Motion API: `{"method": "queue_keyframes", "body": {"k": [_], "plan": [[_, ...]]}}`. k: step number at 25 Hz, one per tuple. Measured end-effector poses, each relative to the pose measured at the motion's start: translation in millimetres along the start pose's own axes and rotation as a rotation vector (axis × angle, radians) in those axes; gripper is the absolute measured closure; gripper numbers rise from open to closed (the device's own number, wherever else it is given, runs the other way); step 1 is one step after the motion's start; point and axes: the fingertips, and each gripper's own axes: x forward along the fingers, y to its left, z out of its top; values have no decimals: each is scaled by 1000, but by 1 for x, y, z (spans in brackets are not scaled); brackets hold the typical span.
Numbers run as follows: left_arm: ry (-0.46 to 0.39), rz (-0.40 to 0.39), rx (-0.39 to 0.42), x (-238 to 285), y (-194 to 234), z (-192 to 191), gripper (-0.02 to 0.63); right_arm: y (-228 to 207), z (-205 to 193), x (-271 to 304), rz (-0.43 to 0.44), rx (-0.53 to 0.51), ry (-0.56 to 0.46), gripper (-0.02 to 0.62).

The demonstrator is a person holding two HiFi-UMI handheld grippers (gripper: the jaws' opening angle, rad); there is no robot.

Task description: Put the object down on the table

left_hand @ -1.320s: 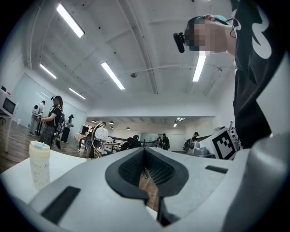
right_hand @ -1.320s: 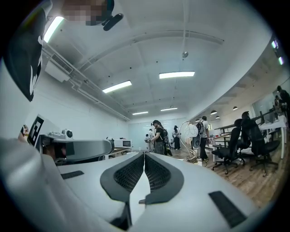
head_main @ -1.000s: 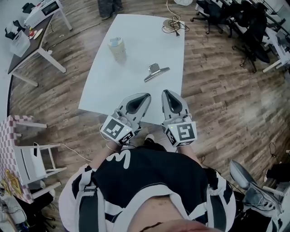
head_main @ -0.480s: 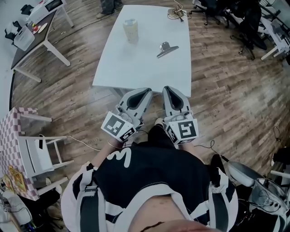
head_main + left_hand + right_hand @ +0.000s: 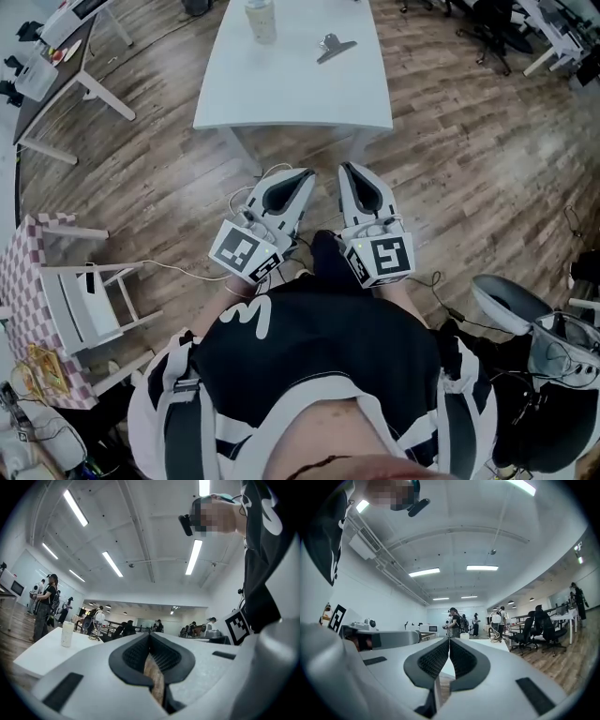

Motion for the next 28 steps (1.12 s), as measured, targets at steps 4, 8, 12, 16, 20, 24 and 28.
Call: {"method": "queue_keyframes", "body": {"k": [4, 8, 12, 16, 20, 24, 28], "plan": [[3, -7, 18, -10, -12, 0, 601, -2, 0, -15, -28, 16, -12, 575], [13, -8, 22, -19, -18, 0, 601, 1, 2, -31, -39, 26, -17, 575], [16, -33, 33, -29, -30, 3, 601, 7, 3, -47, -78, 33, -30, 575], [22, -64, 42, -37, -52, -1, 601, 17, 8, -72, -103, 17, -48, 575], [28, -82, 11, -41, -64, -8, 601, 24, 5, -86, -110, 17, -40, 575], [28, -100, 11, -43, -77, -10, 601, 28, 9, -93, -102, 15, -50, 575], [14, -91, 5, -40, -76, -6, 601, 34, 13, -89, -76, -1, -59, 575]]}}
